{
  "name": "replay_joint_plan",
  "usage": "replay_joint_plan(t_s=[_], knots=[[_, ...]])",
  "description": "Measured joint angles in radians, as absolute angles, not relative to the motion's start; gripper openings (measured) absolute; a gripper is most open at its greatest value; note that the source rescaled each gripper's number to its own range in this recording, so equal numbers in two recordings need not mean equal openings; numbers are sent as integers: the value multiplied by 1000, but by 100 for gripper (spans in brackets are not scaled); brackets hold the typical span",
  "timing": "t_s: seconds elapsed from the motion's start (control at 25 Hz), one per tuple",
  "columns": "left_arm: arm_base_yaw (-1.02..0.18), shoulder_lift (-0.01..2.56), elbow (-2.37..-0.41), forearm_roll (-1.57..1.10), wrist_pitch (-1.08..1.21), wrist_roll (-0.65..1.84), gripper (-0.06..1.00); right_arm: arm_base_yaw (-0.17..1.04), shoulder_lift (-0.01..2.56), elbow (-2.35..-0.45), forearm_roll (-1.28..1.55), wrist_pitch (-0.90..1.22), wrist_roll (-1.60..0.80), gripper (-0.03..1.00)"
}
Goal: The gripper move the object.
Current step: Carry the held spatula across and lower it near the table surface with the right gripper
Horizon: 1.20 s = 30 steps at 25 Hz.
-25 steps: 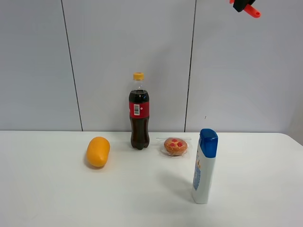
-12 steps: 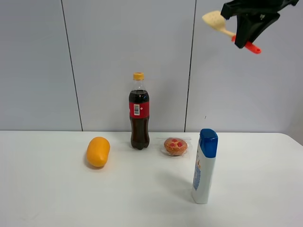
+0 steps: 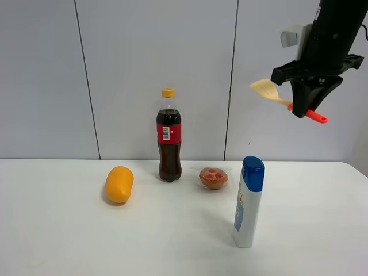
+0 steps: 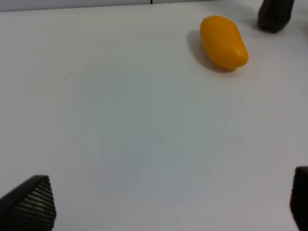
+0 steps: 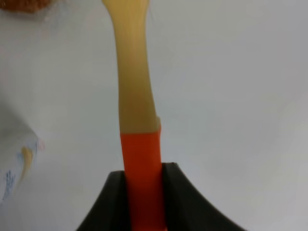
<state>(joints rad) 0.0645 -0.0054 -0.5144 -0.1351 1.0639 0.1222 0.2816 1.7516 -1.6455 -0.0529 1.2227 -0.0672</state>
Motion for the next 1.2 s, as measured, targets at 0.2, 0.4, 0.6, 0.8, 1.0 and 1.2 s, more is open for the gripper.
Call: replay_joint_plan(t_s=[0.2,0.4,0.6,0.8,1.0,1.2], knots=[[64,-5,-514,-135,1064,122,100,250,1752,-1518,-53,1201,-26,0],[64,-5,-514,-135,1064,123,100,206,1755,-1409,-52,1102,-15,0],[64,-5,-514,-135,1064,123,100,178,1792,-1390,-54,1037,-14,0],[64,-5,-514,-135,1064,123,100,178,1873,-1387,-41,997,-14,0],[64,-5,-514,-135,1064,123,100,178,1918,-1387,-41,955,-14,0],[64,-5,-514,-135,1064,123,100,178,1951,-1387,-39,935,-21,0]])
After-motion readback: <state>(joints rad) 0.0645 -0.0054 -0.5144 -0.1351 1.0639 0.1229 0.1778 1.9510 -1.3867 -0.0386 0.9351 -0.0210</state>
